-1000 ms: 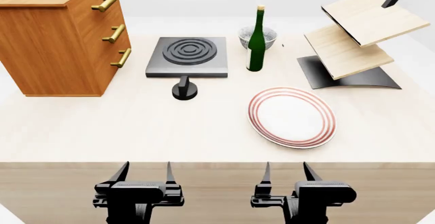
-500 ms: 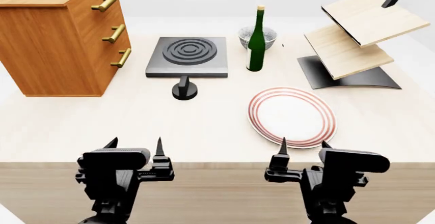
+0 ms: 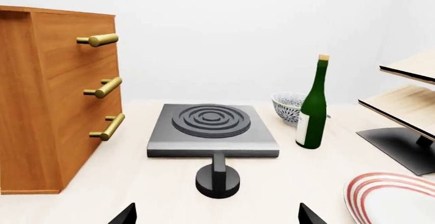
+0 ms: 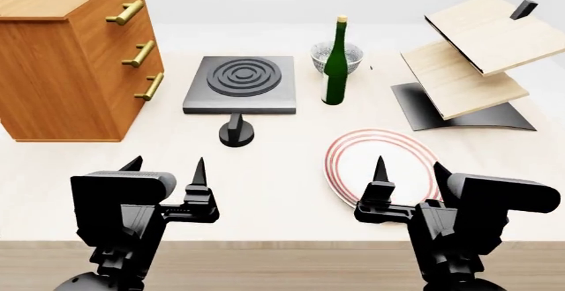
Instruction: Turn on the stove.
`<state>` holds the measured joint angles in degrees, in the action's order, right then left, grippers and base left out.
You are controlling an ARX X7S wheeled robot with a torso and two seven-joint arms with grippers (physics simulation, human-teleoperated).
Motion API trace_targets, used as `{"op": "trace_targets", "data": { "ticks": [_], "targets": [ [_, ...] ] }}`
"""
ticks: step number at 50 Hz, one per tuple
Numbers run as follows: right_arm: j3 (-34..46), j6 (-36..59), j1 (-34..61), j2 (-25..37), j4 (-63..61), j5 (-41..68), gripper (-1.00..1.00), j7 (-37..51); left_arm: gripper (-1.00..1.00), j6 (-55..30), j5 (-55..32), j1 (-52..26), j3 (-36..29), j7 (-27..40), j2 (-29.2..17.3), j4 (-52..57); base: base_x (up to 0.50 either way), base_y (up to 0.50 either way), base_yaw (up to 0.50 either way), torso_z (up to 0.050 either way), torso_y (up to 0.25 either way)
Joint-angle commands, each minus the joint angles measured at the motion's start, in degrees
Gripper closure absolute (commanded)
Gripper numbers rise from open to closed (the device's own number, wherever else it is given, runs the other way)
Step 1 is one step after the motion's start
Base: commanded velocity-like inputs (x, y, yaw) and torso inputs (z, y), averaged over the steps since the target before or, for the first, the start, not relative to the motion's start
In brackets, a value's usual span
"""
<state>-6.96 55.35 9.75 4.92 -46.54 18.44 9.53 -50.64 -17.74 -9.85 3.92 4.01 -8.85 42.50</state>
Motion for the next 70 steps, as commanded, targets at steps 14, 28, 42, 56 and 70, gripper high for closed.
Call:
{"op": "trace_targets", "data": {
  "ticks": [14, 28, 42, 56, 70],
  "targets": [
    [-0.4, -1.6, -0.8, 0.7, -0.7, 3.0, -1.0, 1.1, -1.0, -0.3, -1.7, 0.6, 0.3, 0.5, -0.8, 1.3, 0.5, -0.02, 0.0, 0.0, 0.0],
    [0.3, -2.5, -1.1, 1.6, -1.4, 3.6, -1.0, 2.1, -1.0, 0.6, -1.9, 0.8, 0.0, 1.0, -1.1, 0.2, 0.4, -0.01, 0.0, 0.0, 0.001],
    [1.2, -4.2, -2.1, 2.4, -0.9, 4.1, -1.0, 2.3, -1.0, 18.9, 8.1, -0.6, -5.2, 1.5, -3.3, -16.8, 0.0, 0.0, 0.0, 0.0, 0.0],
    [2.4, -4.5, -2.1, 3.4, -0.8, 4.4, -1.0, 3.1, -1.0, 38.7, 13.7, -5.7, -5.6, 3.7, -3.2, -43.6, 0.0, 0.0, 0.0, 0.0, 0.0],
    [2.6, -4.6, -2.1, 3.9, -0.9, 5.4, -1.0, 3.6, -1.0, 49.6, 15.2, -7.8, -7.4, 4.5, -1.6, -57.2, 0.0, 0.0, 0.0, 0.0, 0.0]
  ]
}}
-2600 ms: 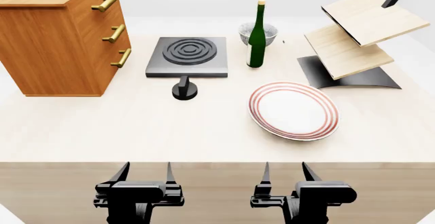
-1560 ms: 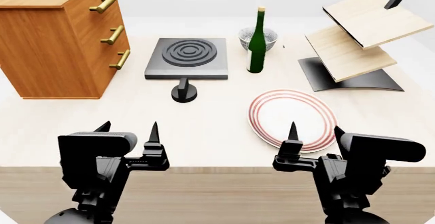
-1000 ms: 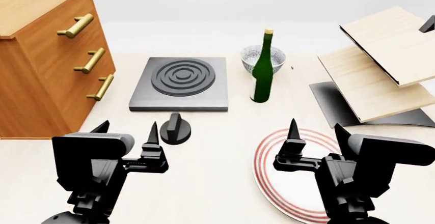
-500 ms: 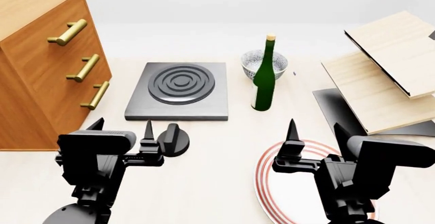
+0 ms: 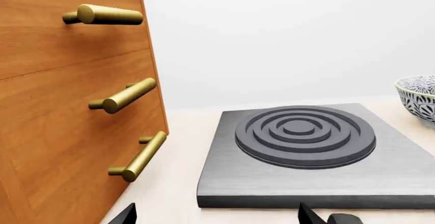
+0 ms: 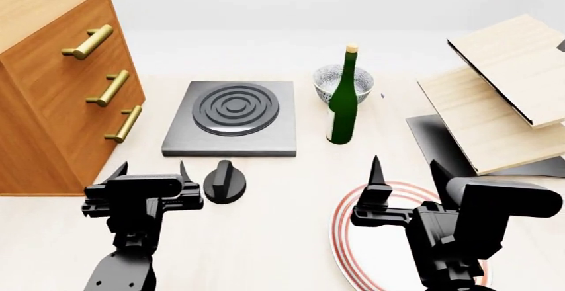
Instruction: Turn on the stove.
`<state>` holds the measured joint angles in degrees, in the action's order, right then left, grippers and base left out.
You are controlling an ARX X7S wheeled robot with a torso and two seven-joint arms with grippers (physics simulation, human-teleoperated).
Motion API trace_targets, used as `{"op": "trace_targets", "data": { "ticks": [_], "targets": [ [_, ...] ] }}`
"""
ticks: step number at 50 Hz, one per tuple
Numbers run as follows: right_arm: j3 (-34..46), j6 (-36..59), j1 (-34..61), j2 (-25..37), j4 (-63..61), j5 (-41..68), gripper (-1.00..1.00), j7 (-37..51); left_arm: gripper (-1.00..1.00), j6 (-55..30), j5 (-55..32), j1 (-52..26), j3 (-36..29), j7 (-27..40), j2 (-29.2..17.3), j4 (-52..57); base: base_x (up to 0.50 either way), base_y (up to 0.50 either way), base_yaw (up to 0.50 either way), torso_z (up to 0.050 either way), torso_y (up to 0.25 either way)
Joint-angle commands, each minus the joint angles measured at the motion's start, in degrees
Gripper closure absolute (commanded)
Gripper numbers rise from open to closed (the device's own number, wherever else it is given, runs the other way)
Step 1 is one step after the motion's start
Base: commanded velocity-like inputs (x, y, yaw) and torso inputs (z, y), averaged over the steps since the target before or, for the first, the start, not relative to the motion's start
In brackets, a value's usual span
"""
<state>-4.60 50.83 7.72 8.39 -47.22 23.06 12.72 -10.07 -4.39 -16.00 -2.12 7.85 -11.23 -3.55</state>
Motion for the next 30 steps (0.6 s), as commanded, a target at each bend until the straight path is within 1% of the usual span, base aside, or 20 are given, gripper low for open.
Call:
{"op": "trace_targets", "data": {
  "ticks": [1, 15, 20, 25, 28, 30],
  "targets": [
    [0.2, -0.2, -0.1, 0.4, -0.1, 0.8, -1.0, 0.5, -1.0, 9.4, 1.8, -1.9, -1.4, 0.7, 0.8, -11.8, 0.0, 0.0, 0.0, 0.0, 0.0],
    [0.4, -1.2, -0.7, 0.8, 0.5, 1.3, -1.0, 0.9, -1.0, 19.5, 2.7, -7.4, -2.3, 2.3, 2.5, -29.5, 0.0, 0.0, 0.0, 0.0, 0.0],
    [0.7, -1.6, -0.8, 1.0, 0.9, 1.4, -1.0, 1.0, -1.0, 21.4, 3.0, -8.7, -2.9, 2.6, 3.2, -33.5, 0.0, 0.0, 0.0, 0.0, 0.0],
    [1.0, -2.0, -0.9, 1.1, 1.0, 1.5, -1.0, 1.2, -1.0, 21.9, 3.3, -9.3, -3.8, 2.7, 4.1, -35.3, 0.0, 0.0, 0.0, 0.0, 0.0],
    [1.0, -2.3, -1.1, 1.2, 1.1, 1.7, -1.0, 1.2, -1.0, 23.8, 4.0, -9.8, -4.8, 2.9, 4.9, -38.2, 0.0, 0.0, 0.0, 0.0, 0.0],
    [1.0, -2.5, -1.4, 1.2, 1.0, 1.7, -1.0, 1.2, -1.0, 26.1, 4.2, -11.6, -5.2, 3.0, 5.6, -42.8, 0.0, 0.0, 0.0, 0.0, 0.0]
  ]
}}
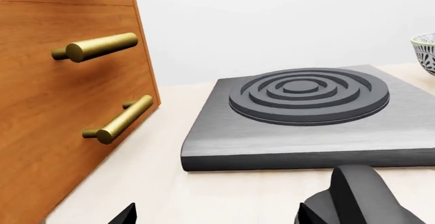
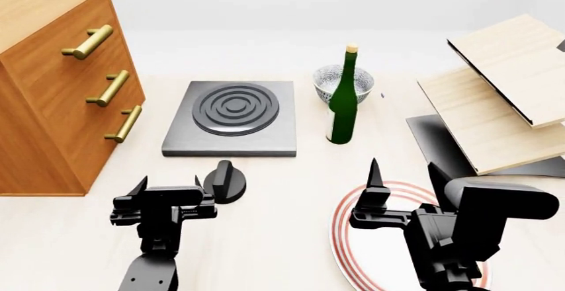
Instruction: Turn on the stove.
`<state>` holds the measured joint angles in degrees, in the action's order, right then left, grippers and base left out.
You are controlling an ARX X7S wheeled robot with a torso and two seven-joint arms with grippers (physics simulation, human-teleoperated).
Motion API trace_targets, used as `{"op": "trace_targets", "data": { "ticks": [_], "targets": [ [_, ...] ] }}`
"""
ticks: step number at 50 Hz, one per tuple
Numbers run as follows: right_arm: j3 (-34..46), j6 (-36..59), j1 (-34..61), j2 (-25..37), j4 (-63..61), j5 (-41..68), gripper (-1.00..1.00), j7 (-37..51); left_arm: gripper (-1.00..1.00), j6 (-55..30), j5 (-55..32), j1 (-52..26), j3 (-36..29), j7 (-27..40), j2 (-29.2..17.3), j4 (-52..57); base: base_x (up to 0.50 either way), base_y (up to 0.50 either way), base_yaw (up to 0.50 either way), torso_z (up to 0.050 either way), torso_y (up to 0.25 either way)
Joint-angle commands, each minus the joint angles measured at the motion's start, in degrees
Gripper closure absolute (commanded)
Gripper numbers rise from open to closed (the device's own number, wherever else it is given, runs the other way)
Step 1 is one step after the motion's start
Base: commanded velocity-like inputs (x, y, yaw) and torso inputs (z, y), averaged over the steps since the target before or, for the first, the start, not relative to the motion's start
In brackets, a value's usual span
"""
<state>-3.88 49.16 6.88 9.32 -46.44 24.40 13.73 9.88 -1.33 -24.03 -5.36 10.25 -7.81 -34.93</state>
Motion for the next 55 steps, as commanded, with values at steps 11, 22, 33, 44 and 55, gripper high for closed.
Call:
{"op": "trace_targets", "data": {
  "ticks": [11, 22, 33, 44, 55],
  "targets": [
    [-0.2, -1.6, -0.9, 0.8, 0.6, 1.1, -1.0, 0.4, -1.0, 9.6, 2.0, -8.5, -4.6, 1.1, 5.2, -20.9, 0.0, 0.0, 0.0, 0.0, 0.0],
    [-0.7, -1.9, -1.2, 1.2, 0.6, 1.8, -1.0, 0.7, -1.0, 1.5, 0.2, -5.0, -8.5, -1.0, 6.7, -8.4, 0.0, 0.0, 0.0, 0.0, 0.0],
    [0.1, -1.5, -1.0, 1.5, -0.1, 1.8, -1.0, 1.8, -1.0, -58.5, -18.1, 14.4, 9.6, -9.6, -0.2, 74.3, 0.0, 0.0, 0.0, 0.0, 0.0],
    [0.3, -2.1, -1.2, 1.7, 0.2, 2.1, -1.0, 2.2, -1.0, -57.7, -18.7, 14.9, 9.5, -9.1, -0.5, 79.3, 0.0, 0.0, 0.0, 0.0, 0.0],
    [0.5, -2.5, -1.5, 2.0, 0.3, 2.5, -1.0, 2.6, -1.0, -57.3, -19.1, 15.2, 9.4, -8.6, -0.9, 79.0, 0.0, 0.0, 0.0, 0.0, 0.0]
  ]
}}
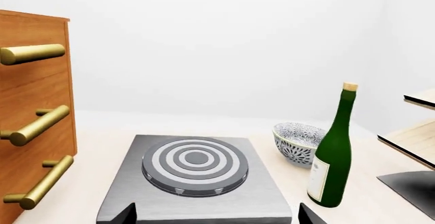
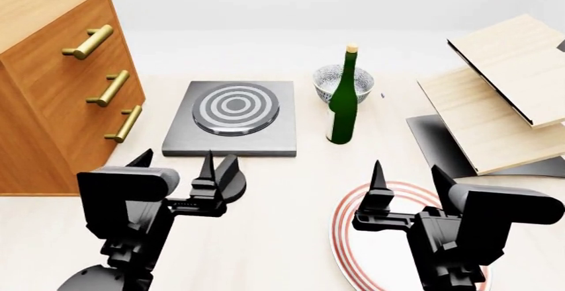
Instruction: Turn on the stove.
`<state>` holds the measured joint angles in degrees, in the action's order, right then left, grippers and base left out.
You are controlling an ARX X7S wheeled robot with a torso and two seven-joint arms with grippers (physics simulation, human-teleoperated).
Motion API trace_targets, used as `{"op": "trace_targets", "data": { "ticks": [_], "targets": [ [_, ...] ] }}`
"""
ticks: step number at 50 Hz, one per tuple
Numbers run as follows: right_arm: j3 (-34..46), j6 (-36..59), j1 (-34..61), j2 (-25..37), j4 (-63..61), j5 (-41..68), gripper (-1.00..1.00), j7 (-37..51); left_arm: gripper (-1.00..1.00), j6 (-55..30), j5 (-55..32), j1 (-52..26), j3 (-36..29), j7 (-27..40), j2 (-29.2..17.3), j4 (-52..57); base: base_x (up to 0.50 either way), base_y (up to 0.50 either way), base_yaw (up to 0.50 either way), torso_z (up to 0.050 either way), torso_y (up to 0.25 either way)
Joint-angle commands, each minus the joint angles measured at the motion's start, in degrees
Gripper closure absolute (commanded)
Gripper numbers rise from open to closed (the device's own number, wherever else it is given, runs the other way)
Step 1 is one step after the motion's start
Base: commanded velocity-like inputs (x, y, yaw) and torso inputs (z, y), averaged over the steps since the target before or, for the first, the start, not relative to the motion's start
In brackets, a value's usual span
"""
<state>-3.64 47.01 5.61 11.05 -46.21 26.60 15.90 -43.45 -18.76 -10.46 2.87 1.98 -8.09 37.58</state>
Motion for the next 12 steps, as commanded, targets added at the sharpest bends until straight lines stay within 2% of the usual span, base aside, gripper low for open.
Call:
{"op": "trace_targets", "data": {
  "ticks": [1, 12],
  "targets": [
    [0.2, -0.3, -0.2, 0.3, 0.0, 0.4, -1.0, 0.5, -1.0, -4.0, -1.8, 1.6, 1.2, -0.3, -0.7, 6.5, 0.0, 0.0, 0.0, 0.0, 0.0],
    [0.4, -1.0, -0.4, 0.6, 0.5, 0.5, -1.0, 0.8, -1.0, -3.3, -2.0, 1.8, 0.7, 0.2, -1.0, 5.8, 0.0, 0.0, 0.0, 0.0, 0.0]
  ]
}}
